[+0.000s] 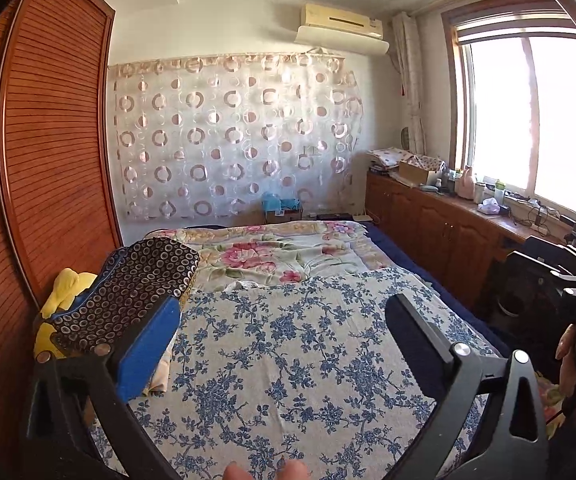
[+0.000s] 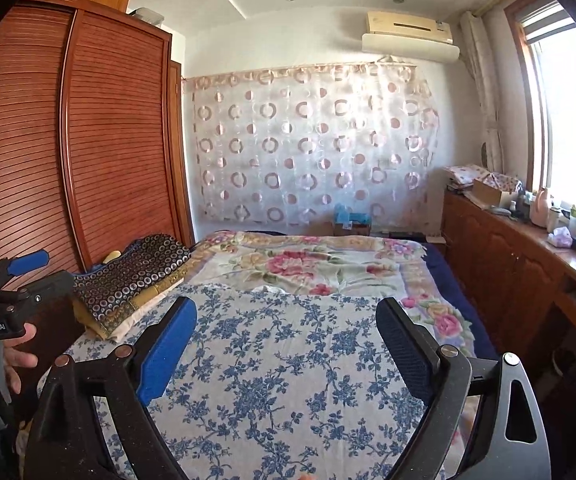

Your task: Fold small clothes

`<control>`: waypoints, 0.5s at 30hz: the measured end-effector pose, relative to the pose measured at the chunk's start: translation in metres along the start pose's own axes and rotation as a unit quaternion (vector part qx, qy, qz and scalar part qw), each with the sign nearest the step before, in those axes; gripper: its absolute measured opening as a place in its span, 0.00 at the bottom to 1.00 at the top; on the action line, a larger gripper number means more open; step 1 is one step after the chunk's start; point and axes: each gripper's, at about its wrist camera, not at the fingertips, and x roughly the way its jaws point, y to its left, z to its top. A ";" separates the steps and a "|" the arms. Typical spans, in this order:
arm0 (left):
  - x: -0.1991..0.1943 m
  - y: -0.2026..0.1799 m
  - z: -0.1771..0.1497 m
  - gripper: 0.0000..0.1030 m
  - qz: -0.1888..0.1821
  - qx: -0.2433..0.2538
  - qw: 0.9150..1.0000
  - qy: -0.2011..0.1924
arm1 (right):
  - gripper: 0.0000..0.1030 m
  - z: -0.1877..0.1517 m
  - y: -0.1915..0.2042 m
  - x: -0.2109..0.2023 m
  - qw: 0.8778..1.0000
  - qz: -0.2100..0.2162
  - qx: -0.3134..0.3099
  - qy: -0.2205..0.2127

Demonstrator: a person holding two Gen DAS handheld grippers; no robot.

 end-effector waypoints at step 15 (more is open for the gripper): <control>-0.012 0.009 -0.005 0.99 0.012 -0.011 1.000 -0.004 | 0.90 -0.014 -0.003 -0.002 1.000 -0.009 0.004 -0.008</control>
